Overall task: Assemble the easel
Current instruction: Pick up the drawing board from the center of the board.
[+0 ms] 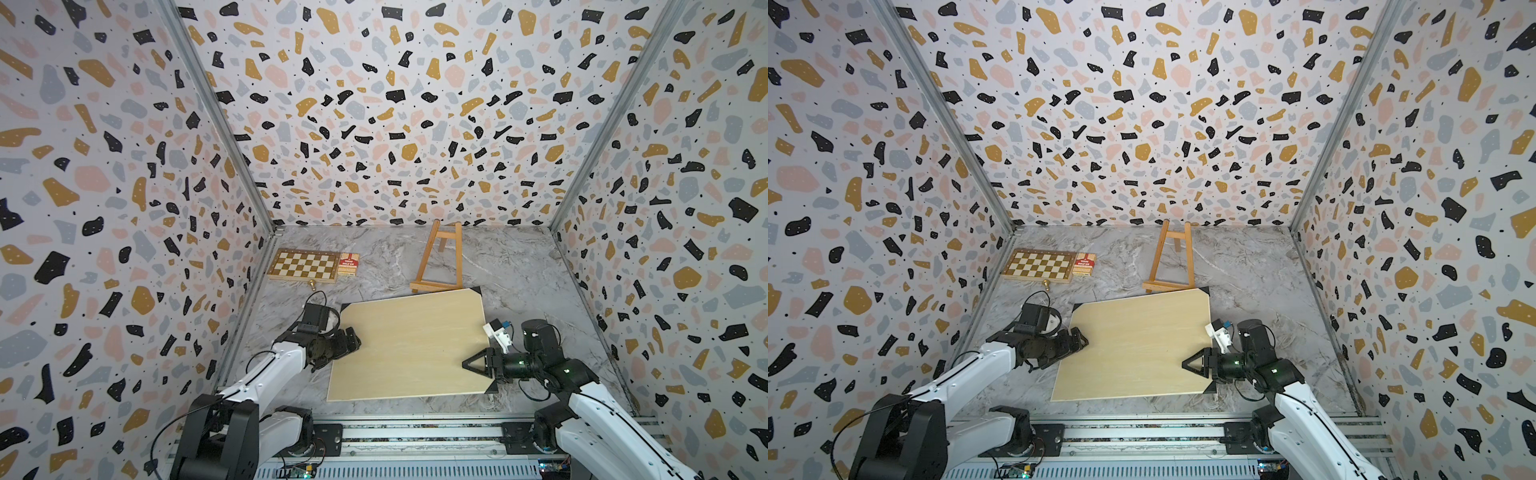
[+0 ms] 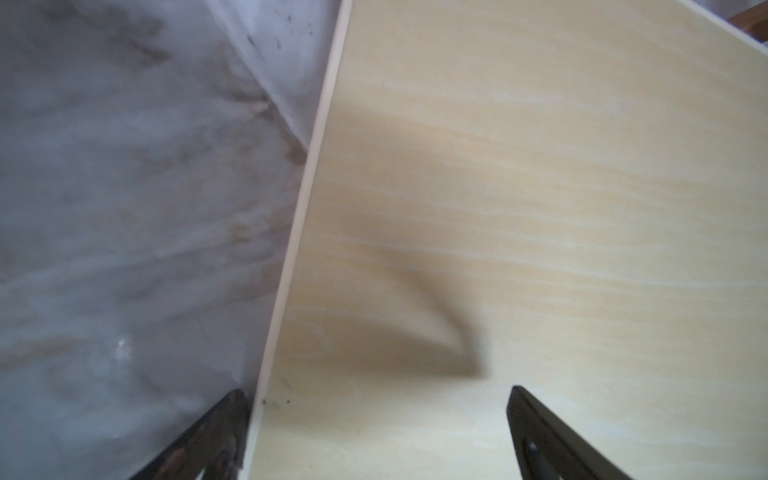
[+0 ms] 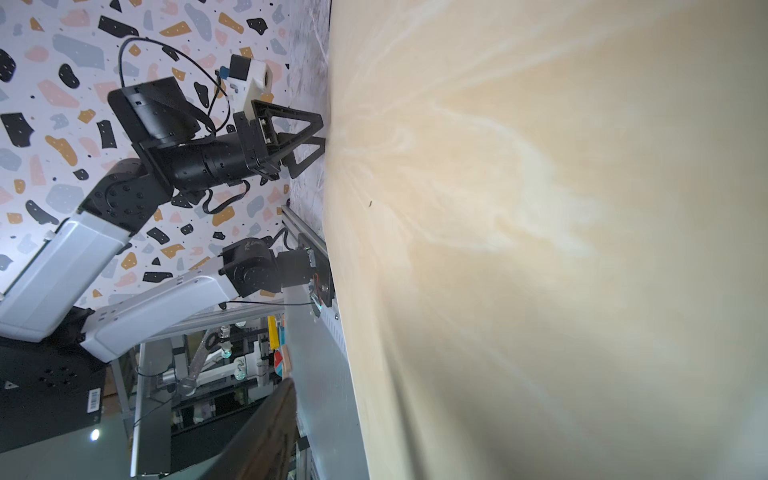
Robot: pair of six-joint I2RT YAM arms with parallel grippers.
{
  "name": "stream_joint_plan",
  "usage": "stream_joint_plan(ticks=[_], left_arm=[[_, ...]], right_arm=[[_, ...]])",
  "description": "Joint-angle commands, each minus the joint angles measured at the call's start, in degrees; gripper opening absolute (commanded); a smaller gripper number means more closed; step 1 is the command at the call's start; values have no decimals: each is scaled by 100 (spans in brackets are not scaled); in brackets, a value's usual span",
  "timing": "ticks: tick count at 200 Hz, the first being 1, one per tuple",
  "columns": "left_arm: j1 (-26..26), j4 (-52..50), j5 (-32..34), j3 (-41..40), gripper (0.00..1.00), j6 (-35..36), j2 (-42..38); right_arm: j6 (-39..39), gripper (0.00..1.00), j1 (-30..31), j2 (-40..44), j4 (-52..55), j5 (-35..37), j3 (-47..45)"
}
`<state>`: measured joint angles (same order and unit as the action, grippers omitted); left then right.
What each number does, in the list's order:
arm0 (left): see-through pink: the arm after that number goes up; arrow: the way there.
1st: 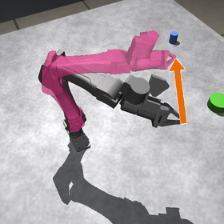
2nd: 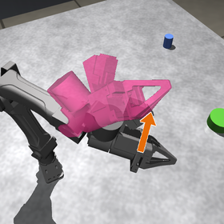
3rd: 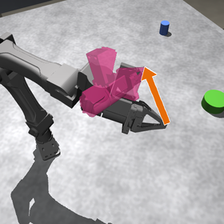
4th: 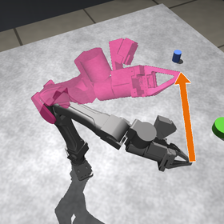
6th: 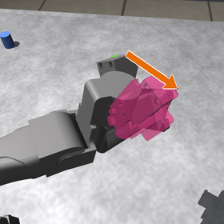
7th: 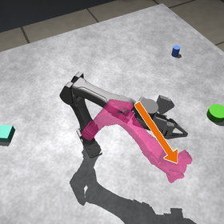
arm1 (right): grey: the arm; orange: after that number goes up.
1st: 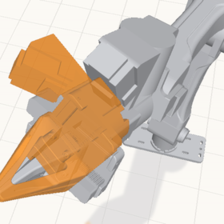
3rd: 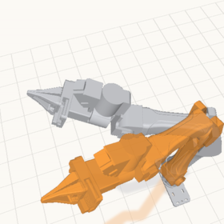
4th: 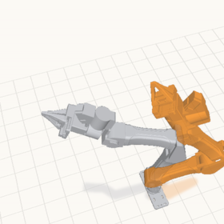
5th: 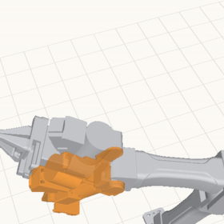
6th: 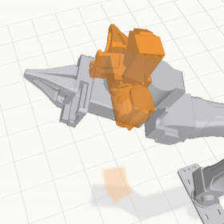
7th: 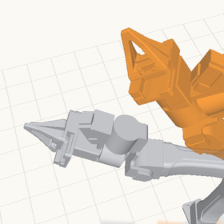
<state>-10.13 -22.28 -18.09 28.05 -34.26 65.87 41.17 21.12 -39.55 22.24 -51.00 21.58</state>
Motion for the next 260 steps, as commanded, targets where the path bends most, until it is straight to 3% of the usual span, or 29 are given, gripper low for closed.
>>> stream_joint_plan(ticks=[1,43,151,198,260], left_arm=[[-94,-312,-600,-179,95,-155,5],[-92,-253,-575,-258,95,-252,-35],[-92,-268,-416,0,97,-497,-775],[-20,-648,-144,513,100,-386,-1277],[493,-1035,-630,1336,99,-114,-1509]], right_arm=[[-241,48,41,102,-391,-192,220],[-324,39,41,160,-357,-143,291],[-39,0,32,439,-1019,-323,642],[647,0,-212,456,-1642,-633,1046],[990,0,-460,119,-1989,-1069,1849]])
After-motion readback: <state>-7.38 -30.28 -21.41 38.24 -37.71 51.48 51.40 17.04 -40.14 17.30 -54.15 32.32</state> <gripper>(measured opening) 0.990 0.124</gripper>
